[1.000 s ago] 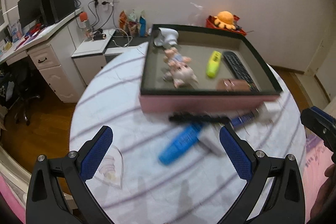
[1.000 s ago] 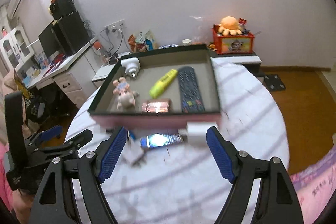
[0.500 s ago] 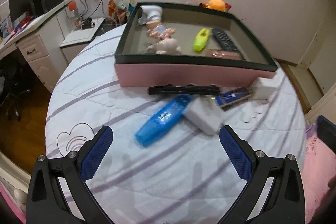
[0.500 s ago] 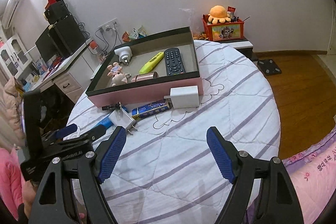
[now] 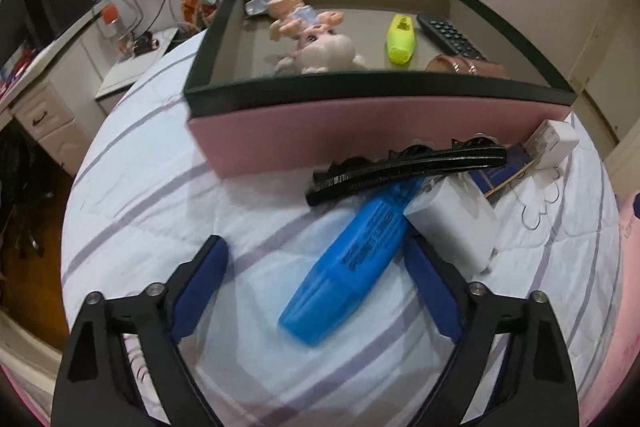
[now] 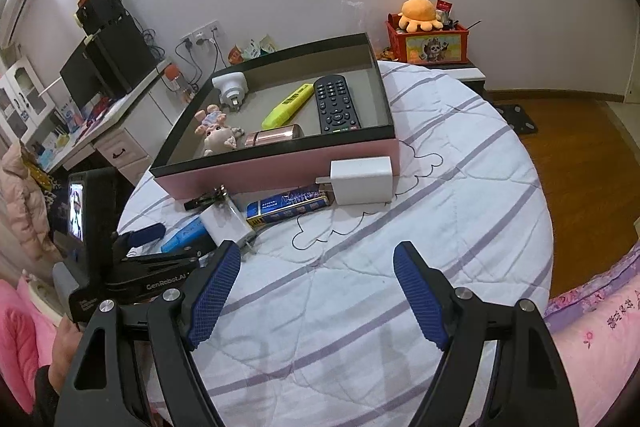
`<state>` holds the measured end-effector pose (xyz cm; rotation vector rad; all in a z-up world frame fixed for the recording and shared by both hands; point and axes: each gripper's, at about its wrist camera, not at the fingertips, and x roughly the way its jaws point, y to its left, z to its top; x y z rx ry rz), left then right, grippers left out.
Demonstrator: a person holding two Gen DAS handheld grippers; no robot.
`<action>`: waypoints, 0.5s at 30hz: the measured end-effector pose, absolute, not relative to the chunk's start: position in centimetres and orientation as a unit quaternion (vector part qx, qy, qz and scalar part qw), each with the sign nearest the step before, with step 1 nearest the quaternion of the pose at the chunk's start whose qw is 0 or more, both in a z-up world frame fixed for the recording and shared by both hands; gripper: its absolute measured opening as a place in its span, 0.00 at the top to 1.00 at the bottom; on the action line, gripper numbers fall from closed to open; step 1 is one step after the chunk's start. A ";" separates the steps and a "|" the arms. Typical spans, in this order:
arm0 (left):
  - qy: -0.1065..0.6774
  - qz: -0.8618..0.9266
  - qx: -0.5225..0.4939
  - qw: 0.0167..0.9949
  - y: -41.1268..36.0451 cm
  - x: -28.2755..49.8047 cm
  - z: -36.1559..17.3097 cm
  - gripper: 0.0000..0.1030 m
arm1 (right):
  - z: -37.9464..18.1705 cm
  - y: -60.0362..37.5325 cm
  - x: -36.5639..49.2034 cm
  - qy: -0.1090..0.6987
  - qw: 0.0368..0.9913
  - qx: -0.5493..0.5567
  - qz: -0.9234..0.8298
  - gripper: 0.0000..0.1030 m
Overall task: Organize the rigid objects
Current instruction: 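Reach the left tool to the blue highlighter and close on it, then lift the blue highlighter with the left tool and carry it over the box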
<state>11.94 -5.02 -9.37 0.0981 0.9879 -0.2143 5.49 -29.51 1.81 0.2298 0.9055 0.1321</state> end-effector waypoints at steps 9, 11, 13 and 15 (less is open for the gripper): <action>0.464 -0.141 0.079 0.871 -6.1 11.6 -8.8 0.55 | 1.4 -28.8 7.1 0.445 0.887 0.105 0.063 0.22; 0.470 -0.151 0.065 0.867 -5.6 11.3 -8.5 0.68 | 1.4 -28.6 7.2 0.445 0.887 0.103 0.065 0.22; 0.479 -0.164 0.039 0.862 -4.7 11.1 -8.3 0.73 | 1.4 -28.5 7.2 0.445 0.887 0.104 0.066 0.22; 0.483 -0.172 0.020 0.858 -4.1 11.1 -8.2 0.75 | 1.3 -28.6 7.2 0.445 0.887 0.104 0.066 0.22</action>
